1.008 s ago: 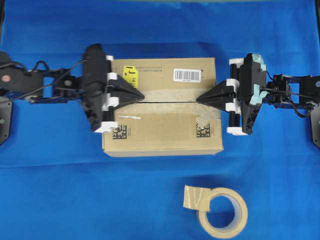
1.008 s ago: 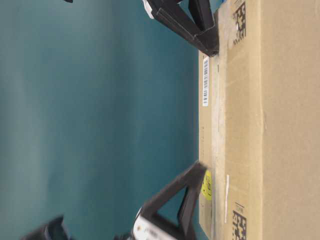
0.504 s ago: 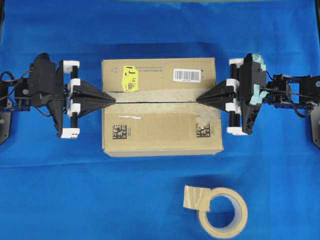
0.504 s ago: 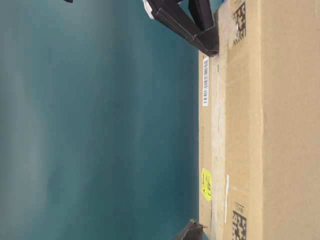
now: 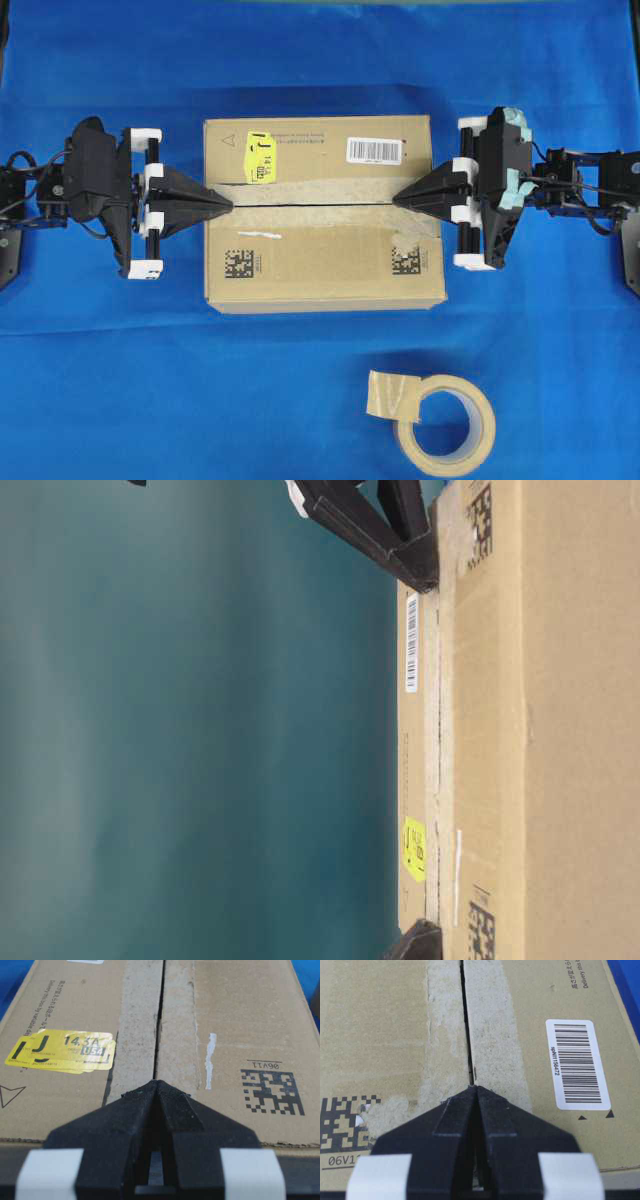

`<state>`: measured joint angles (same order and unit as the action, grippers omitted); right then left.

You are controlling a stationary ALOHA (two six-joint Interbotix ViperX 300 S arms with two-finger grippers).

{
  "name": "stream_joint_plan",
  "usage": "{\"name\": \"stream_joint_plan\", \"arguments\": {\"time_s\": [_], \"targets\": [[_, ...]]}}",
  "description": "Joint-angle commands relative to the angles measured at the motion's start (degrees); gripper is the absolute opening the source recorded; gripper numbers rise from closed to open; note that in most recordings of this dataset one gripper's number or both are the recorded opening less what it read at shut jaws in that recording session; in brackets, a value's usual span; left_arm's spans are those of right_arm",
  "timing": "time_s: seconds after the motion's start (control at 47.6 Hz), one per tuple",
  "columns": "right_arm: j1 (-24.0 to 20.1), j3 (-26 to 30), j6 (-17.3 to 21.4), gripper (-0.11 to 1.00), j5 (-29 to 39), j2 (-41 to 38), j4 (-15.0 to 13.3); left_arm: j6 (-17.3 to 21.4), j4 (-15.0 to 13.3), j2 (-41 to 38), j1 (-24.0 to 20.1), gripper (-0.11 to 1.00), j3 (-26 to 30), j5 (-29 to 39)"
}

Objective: Close the cardboard box.

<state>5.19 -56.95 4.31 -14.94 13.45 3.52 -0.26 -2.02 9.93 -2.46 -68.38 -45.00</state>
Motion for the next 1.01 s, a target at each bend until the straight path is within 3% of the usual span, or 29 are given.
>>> {"name": "stream_joint_plan", "arguments": {"time_s": [0.0,0.987], "targets": [[0.1,0.3,0.1,0.00,-0.4,0.2,0.1,0.0,-0.1,-0.4,0.2,0.00,0.6,-0.6],[0.1,0.3,0.2,0.00,-0.1,0.2,0.1,-0.7,-0.1,-0.5,0.2,0.00,1.0,-0.4]]}}
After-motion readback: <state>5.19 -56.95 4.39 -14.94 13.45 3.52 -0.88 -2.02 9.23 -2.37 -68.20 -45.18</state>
